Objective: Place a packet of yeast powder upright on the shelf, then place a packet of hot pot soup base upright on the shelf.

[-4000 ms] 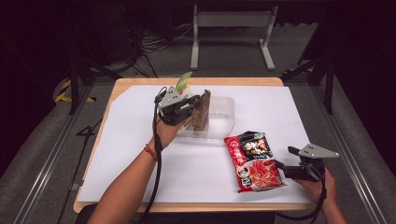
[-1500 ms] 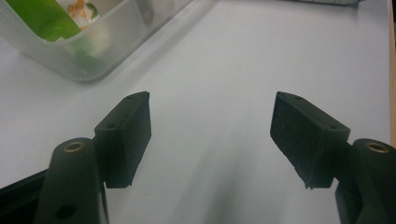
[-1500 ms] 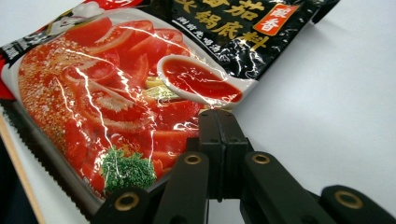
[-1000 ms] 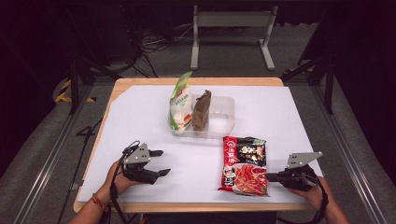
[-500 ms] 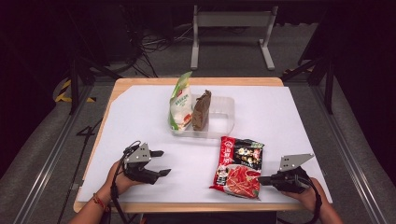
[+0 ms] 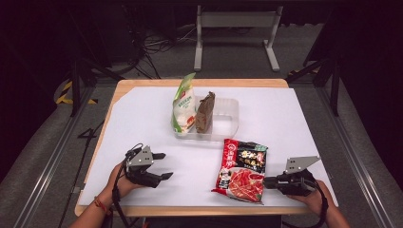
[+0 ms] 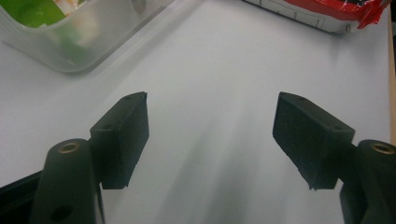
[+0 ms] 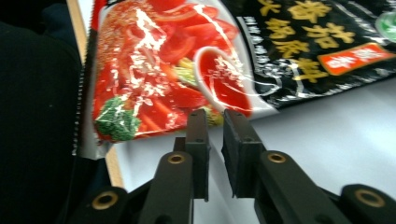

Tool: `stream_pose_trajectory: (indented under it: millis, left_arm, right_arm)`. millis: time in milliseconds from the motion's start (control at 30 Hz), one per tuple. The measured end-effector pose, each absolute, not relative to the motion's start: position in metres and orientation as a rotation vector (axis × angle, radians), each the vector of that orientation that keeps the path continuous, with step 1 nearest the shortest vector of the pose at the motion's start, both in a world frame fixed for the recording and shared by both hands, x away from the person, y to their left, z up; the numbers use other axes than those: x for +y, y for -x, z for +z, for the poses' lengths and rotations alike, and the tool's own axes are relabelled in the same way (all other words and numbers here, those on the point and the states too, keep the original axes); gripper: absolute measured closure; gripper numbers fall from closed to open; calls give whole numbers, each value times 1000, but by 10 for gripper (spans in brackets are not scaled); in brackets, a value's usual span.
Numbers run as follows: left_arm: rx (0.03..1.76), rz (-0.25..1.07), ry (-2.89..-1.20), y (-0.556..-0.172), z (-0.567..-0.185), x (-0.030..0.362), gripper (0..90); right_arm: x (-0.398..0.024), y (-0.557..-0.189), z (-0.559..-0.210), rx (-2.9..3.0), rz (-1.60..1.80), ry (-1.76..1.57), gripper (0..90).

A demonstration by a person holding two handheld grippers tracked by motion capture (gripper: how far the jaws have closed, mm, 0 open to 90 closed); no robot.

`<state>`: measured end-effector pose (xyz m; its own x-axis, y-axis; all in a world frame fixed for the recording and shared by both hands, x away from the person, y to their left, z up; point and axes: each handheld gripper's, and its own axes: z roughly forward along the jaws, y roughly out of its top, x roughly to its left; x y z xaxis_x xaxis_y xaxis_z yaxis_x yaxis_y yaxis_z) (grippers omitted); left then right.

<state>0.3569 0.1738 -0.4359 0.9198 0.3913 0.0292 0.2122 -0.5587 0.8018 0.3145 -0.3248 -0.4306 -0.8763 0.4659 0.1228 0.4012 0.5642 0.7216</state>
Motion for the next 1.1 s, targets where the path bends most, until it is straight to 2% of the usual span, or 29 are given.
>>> stream_pose_trajectory:
  millis: [167,367,767,1100]
  left_arm:
    - [428,285,-2181,-358,-435,175,281]
    - [427,307,-2180,-359,-436,176,282]
    - [468,325,-2139,-362,-435,186,284]
    - [479,388,-2102,-364,-432,188,196]
  right_arm:
    - [-332,-322,-429,2585,1162,-894,489]
    - [-345,-332,-427,2446,1199,-1059,384]
    - [-345,-339,-418,2321,1195,-1071,314]
    - [-356,-360,-408,2277,1266,-1195,243]
